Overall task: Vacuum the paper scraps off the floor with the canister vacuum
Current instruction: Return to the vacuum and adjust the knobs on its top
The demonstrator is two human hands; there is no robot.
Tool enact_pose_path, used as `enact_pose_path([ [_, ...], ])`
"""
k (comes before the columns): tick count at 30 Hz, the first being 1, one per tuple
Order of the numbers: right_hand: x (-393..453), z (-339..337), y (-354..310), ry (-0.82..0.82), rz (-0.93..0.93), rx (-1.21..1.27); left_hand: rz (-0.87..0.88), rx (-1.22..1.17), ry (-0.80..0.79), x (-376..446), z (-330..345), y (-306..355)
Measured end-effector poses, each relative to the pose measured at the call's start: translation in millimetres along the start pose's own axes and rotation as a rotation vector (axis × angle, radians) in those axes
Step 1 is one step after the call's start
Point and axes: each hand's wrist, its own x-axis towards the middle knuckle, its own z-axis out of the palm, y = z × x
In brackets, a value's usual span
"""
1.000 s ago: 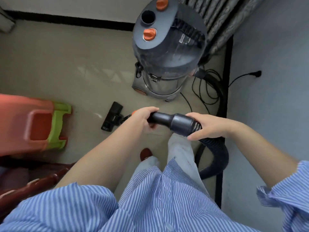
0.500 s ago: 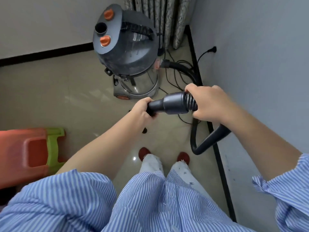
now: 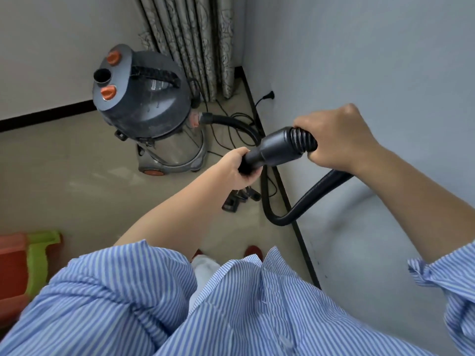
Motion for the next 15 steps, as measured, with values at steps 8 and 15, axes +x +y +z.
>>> enact_pose_path([
  [8, -6.2, 4.0, 48.1, -0.005, 0.044, 0.049, -0.008, 0.096, -0.034, 9.3, 43.1, -15.2],
  [15, -13.0, 23.9, 63.7, 0.091, 0.060, 0.029, -0.066, 0.495, 0.115, 10.6, 45.7, -18.6],
])
